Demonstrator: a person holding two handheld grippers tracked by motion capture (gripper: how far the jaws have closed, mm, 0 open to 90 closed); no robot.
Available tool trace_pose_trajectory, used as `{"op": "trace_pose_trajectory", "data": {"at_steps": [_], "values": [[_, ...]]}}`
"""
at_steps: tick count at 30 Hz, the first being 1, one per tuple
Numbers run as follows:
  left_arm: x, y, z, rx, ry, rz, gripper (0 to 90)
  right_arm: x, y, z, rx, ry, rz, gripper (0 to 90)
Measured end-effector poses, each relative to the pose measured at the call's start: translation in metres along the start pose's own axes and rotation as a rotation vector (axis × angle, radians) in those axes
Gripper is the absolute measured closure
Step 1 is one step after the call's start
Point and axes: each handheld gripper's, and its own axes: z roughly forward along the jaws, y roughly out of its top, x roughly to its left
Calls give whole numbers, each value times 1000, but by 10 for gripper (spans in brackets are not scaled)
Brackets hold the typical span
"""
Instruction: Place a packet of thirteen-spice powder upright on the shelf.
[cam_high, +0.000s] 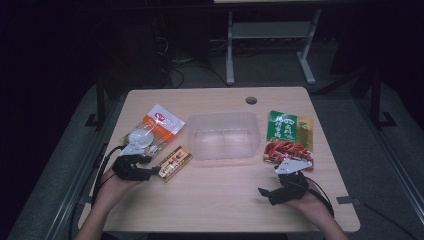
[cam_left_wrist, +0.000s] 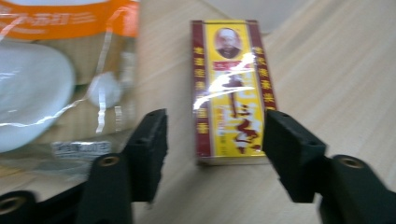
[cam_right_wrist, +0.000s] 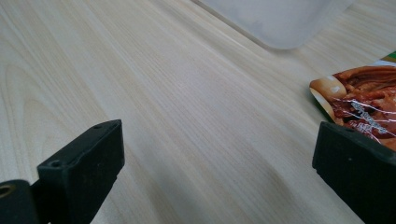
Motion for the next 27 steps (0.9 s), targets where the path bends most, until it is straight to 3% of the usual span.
{"op": "trace_pose_trajectory", "data": {"at_steps": [4, 6, 10, 11, 14, 18, 22, 27], "values": [[-6, 1, 12, 13, 6, 11, 220, 1, 0, 0, 2, 3, -5, 20], [-9, 0, 22, 44, -4, 23, 185, 1, 0, 1, 6, 3, -1, 19], [-11, -1, 29, 59, 0, 17, 156, 0, 0, 2, 9, 10, -1, 20], [-11, -1, 30, 64, 5, 34, 148, 0, 0, 2, 8, 10, -4, 20], [-13, -1, 34, 63, 9, 19, 147, 1, 0, 2, 8, 9, -5, 20], [-13, -1, 38, 75, 23, 35, 148, 1, 0, 2, 9, 9, -5, 19], [-14, 0, 44, 90, 15, 26, 157, 1, 0, 2, 10, 10, -3, 20], [-14, 0, 45, 97, 23, 38, 219, 1, 0, 3, 13, 11, -3, 20]]}}
